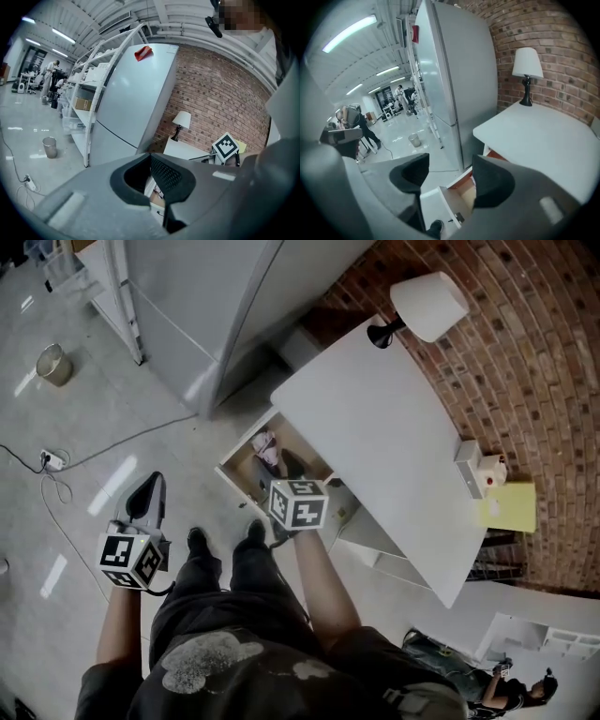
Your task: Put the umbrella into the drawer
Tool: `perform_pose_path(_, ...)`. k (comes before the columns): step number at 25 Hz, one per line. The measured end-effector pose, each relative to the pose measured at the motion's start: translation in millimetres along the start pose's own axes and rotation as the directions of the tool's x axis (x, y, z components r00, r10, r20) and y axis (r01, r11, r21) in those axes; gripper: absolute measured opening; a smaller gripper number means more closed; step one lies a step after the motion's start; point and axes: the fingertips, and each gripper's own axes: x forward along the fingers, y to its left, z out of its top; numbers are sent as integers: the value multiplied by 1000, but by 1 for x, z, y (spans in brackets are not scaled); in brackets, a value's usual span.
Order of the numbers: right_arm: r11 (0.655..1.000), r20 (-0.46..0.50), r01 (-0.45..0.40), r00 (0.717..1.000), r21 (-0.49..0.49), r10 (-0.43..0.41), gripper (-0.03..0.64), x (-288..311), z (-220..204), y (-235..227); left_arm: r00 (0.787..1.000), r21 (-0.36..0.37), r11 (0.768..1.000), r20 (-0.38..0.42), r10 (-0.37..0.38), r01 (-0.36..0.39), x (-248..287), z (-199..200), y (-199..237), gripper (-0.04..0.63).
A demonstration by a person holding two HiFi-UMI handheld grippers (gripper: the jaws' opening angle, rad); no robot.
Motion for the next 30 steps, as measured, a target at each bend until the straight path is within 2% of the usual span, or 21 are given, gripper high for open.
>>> perform_pose_path(2,1000,28,-2,1000,-11,2,290,-11,15,3,1000,3,1000,2,-1,1,-5,7,-1,11)
perform_pose_path(5,1000,59,-14,998,-18,15,193,-21,29,5,1000,25,1000,25,6,-7,-10,23,-9,11)
perform_pose_path(8,999,84,-34,996,-16,35,184,-26,36,10,997,36,999,71,27,-30,-16,38,-23,11)
perform_pose_path(10,999,111,-46,993,-22,48,101,-31,45,11,994,50,998,101,45,-50,-20,45,-35,11)
perform_pose_path(12,997,128,-64,989,-40,69,75,-39,54,11,991,51,996,116,64,-70,-22,49,-48,11)
perform_pose_path(14,996,141,-67,987,-66,75,5,-50,60,7,989,50,995,122,81,-88,-26,49,-61,11)
perform_pose_path(19,986,183,-77,978,-148,104,5,-75,78,-2,982,78,989,154,111,-124,-33,57,-89,11)
perform_pose_path(25,971,210,-144,961,-191,183,5,-109,81,-12,964,84,979,212,162,-183,-45,62,-128,11)
perform_pose_path(30,960,263,-186,935,-209,239,5,-148,78,-23,952,105,972,247,180,-211,-60,56,-169,11)
